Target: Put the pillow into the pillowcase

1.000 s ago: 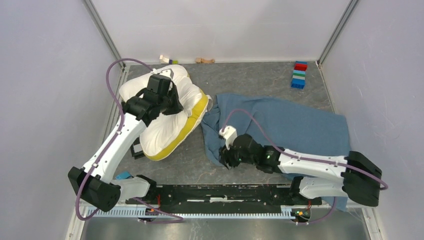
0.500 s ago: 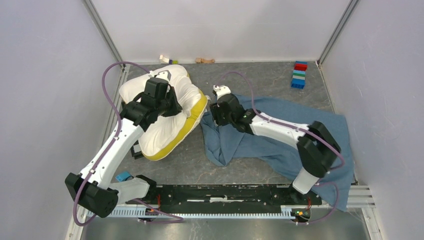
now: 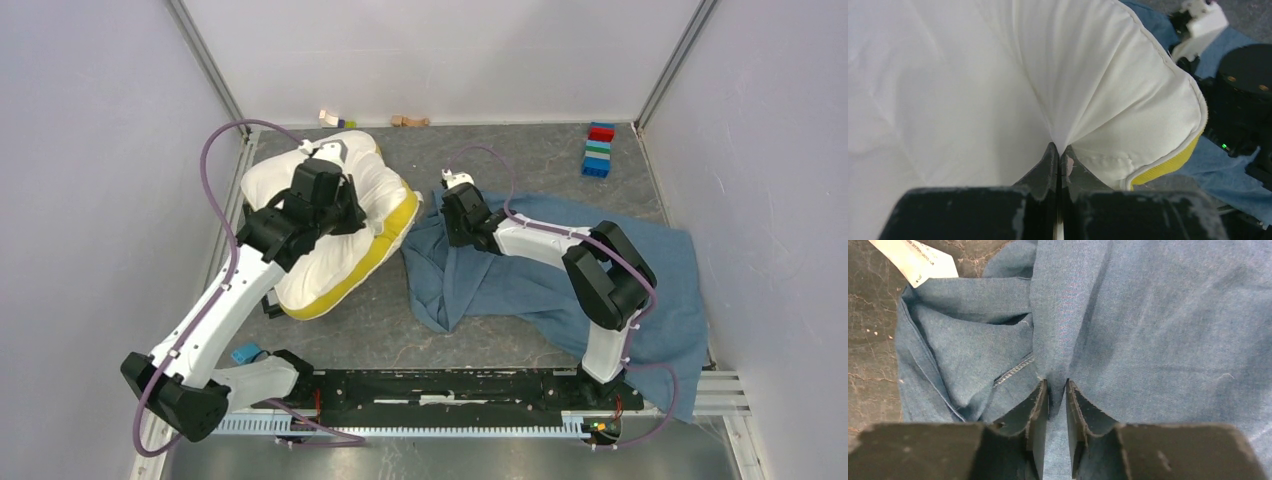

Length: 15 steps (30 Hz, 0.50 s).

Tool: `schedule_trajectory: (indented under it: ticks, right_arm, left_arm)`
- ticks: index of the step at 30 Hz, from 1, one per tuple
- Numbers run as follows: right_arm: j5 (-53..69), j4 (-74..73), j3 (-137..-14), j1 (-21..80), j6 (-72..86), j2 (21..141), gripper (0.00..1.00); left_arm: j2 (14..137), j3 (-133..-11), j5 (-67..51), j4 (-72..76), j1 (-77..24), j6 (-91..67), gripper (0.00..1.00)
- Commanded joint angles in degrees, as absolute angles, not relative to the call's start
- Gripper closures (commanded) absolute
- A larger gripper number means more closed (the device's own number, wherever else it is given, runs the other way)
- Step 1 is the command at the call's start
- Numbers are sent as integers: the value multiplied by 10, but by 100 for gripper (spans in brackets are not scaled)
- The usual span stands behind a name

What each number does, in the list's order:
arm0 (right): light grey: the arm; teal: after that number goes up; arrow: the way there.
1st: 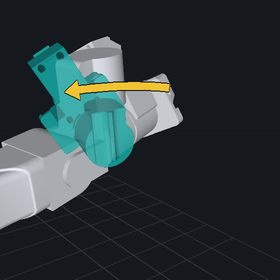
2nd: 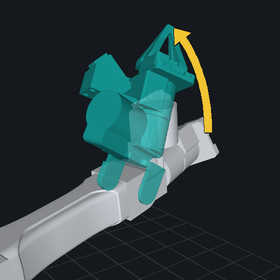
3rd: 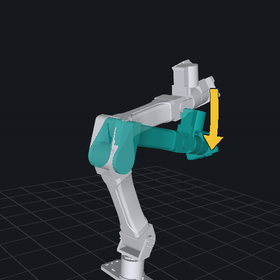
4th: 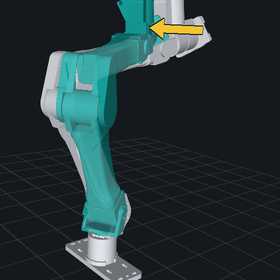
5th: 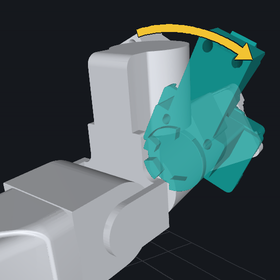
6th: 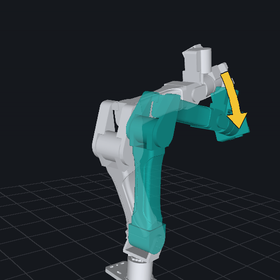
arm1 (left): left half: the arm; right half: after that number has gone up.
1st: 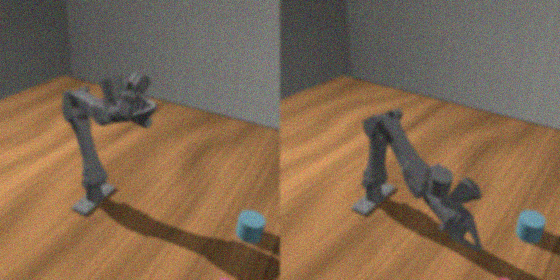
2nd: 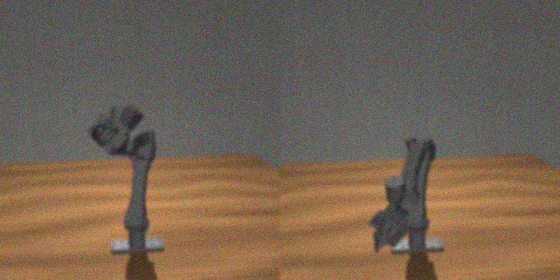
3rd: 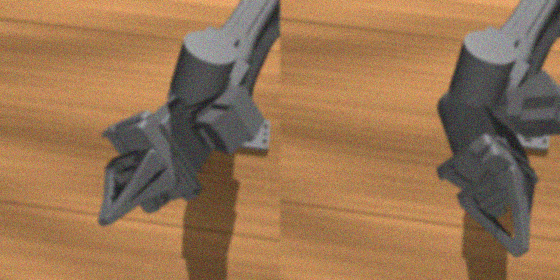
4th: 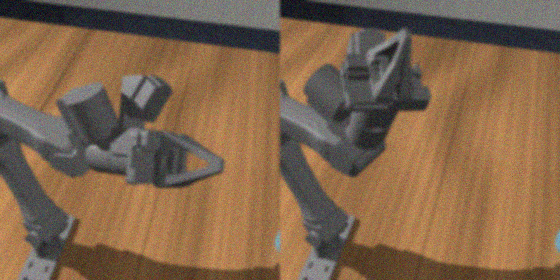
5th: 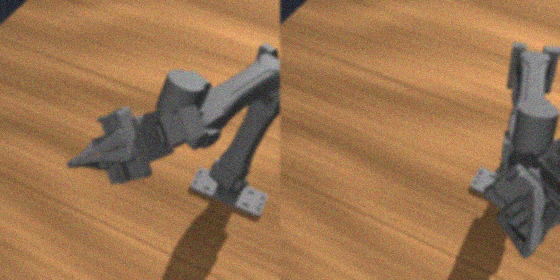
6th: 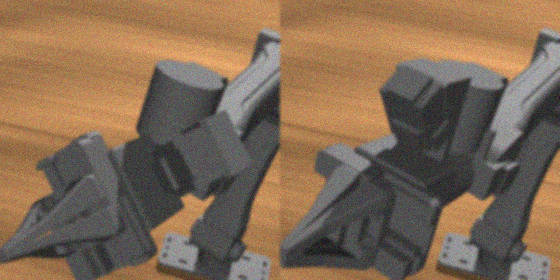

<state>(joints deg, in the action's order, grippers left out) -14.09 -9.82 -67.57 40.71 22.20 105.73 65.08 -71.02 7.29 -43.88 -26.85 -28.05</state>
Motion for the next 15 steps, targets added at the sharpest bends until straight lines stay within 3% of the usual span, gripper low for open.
schedule_trajectory:
  ticks: [1, 5, 15]
  right_arm:
    - [-96, -50, -655, 397, 234, 1034, 82]
    - [-91, -58, -639, 391, 245, 990, 100]
    - [-90, -75, -558, 378, 260, 807, 100]
  left_arm:
    - [629, -789, 158, -402, -374, -259, 97]
    - [661, -781, 141, -386, -387, -279, 98]
    - [718, -656, 101, -265, -389, -311, 98]
